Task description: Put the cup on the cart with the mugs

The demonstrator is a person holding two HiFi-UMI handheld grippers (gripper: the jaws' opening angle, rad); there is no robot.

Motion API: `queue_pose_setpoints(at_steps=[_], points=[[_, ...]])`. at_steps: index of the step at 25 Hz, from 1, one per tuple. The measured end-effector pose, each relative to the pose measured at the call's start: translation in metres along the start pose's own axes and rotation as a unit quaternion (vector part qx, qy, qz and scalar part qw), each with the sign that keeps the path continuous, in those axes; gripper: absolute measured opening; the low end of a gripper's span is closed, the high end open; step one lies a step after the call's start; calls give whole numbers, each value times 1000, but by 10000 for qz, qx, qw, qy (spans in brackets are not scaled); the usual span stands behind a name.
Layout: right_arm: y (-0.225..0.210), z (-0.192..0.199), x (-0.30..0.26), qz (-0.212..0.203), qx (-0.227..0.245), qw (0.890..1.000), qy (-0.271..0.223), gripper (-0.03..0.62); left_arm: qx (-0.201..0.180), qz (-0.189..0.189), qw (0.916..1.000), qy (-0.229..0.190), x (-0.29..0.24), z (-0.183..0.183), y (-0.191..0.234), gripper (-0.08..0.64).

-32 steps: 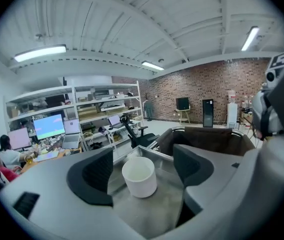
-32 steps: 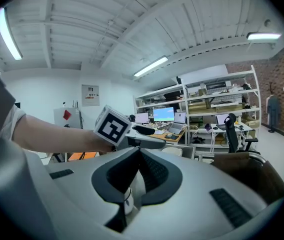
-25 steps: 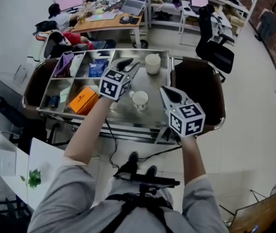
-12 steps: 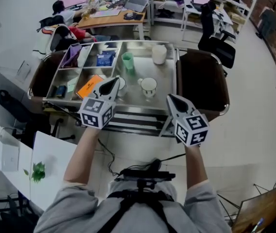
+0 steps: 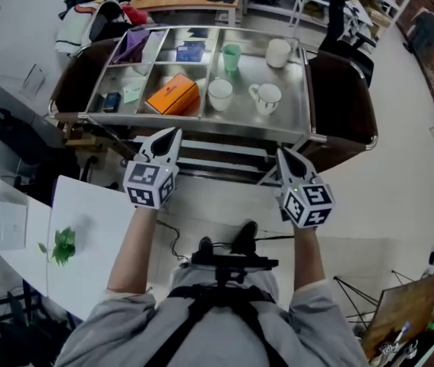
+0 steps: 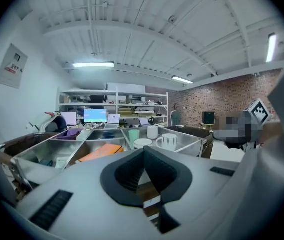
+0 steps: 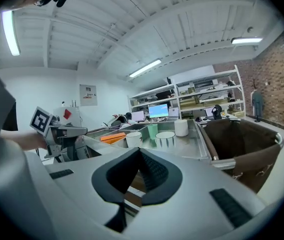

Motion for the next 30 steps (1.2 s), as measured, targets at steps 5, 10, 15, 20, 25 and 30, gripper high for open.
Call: queue_pose_setpoints(at_steps=[5, 10, 15, 20, 25, 30], points=[[14, 16, 19, 222, -111, 9997, -34, 2, 263, -34, 9996, 34, 40, 34, 8, 3], [30, 26, 38, 261, 59, 9996, 39, 2, 446, -5, 9990, 49, 63, 53, 3, 3], [39, 38, 50, 321, 63, 9994, 100, 1, 422, 199, 9989, 95, 71, 59, -9, 3], [44, 45, 60, 356, 10, 9993, 132, 2, 412, 281, 9987, 111, 79, 64, -11, 3], [46, 42, 65, 405, -29, 9991, 85, 2, 437, 363, 9983, 161, 85, 68, -13, 3], [54, 43, 66, 378, 18, 9992, 94, 0, 465, 381, 9981, 151, 93, 71, -12, 3]])
Point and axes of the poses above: the fingertips, and each gripper's own axes: x backward along the fingers, y to its left, z out of its underside, the point moved 1 cm from there along x, backward along the fingers, and after that the axes turned 10 degrees about z, right-handed, at the moved point
